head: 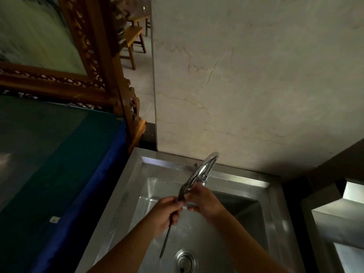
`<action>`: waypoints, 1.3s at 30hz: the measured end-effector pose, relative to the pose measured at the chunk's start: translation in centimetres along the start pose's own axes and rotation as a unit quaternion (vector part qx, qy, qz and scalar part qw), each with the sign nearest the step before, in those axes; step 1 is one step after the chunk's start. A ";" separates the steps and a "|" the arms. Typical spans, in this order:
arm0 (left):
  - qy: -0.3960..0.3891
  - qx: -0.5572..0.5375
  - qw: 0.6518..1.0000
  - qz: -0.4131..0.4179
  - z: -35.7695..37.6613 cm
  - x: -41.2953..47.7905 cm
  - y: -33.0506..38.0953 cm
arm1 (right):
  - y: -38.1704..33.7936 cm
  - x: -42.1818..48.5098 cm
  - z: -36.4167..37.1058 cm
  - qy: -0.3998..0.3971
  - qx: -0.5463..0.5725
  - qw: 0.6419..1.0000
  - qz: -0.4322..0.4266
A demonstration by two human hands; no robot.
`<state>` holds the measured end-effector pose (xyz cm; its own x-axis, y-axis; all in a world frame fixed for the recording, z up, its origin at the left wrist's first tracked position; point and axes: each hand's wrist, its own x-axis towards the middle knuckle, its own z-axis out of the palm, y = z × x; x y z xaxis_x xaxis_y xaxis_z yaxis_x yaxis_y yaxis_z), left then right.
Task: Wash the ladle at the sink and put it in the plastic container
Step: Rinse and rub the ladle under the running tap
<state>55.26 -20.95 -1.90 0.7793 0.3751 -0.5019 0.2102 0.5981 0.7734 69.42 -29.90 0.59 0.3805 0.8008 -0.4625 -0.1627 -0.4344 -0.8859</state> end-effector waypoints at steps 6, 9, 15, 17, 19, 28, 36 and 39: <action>-0.012 -0.027 0.999 -0.025 -0.4 -0.9 -0.3 | 0.5 -0.3 1.6 -0.022 0.058 0.998 -0.019; -0.027 -0.031 0.998 -0.044 -0.2 -0.8 -0.6 | 0.5 -0.3 2.3 -0.031 0.101 0.993 -0.046; -0.025 -0.028 0.999 -0.033 0.4 -0.3 -0.6 | -0.1 0.3 3.0 -0.002 0.198 0.978 -0.059; -0.026 -0.019 0.999 -0.033 0.6 -0.3 -0.5 | -0.1 0.6 3.1 0.021 0.204 0.978 -0.046; -0.025 0.000 0.999 -0.035 0.9 -0.3 -0.4 | 0.2 1.1 3.1 0.050 0.225 0.973 -0.013; -0.036 0.063 0.997 -0.016 1.7 -0.9 0.4 | 1.9 2.8 2.3 0.110 0.462 0.867 0.150; 0.005 0.075 0.997 0.006 1.5 -1.5 1.1 | 0.7 2.2 2.1 0.009 0.483 0.866 0.132; 0.035 0.147 0.988 0.022 1.2 -1.7 1.4 | 0.7 1.6 1.8 -0.041 0.393 0.916 0.073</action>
<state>54.94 -21.60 0.45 0.7509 0.4499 -0.4835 0.3484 0.3520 0.8687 68.31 -28.23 -0.80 0.2385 0.8000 -0.5506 -0.8230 -0.1345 -0.5519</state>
